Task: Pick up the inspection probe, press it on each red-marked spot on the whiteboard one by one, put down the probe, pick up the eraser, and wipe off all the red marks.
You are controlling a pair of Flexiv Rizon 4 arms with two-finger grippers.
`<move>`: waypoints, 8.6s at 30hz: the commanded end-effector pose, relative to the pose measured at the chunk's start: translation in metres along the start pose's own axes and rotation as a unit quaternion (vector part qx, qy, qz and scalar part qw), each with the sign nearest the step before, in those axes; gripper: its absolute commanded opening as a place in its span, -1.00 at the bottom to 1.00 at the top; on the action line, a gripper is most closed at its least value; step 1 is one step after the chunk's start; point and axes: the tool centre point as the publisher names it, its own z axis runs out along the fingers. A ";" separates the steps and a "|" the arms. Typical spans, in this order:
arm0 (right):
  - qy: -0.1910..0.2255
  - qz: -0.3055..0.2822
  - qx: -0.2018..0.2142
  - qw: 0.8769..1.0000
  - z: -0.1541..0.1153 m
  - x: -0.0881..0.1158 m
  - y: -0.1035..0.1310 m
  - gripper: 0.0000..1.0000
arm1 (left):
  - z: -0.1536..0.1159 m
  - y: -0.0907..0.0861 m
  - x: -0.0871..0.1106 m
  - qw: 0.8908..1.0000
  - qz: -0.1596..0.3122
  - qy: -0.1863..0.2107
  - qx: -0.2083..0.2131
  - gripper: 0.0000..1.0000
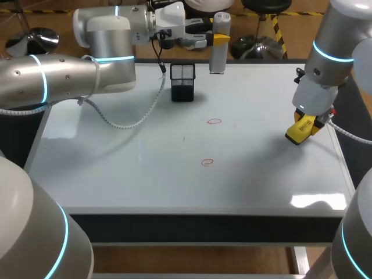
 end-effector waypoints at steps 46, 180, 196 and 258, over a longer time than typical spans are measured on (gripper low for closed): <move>0.073 -0.397 0.000 0.915 0.023 -0.228 0.165 -1.00 | 0.000 -0.001 -0.001 1.000 0.000 0.001 0.000 -1.00; 0.045 -0.126 0.014 0.991 -0.004 -0.036 0.015 -1.00 | 0.000 -0.001 -0.001 1.000 0.000 0.001 0.000 -1.00; 0.045 -0.126 0.014 0.991 -0.004 -0.036 0.015 -1.00 | 0.000 -0.007 0.035 1.000 0.009 0.017 -0.008 -1.00; 0.045 -0.126 0.014 0.991 -0.004 -0.036 0.015 -1.00 | -0.052 0.065 0.267 0.995 -0.052 0.084 0.015 -1.00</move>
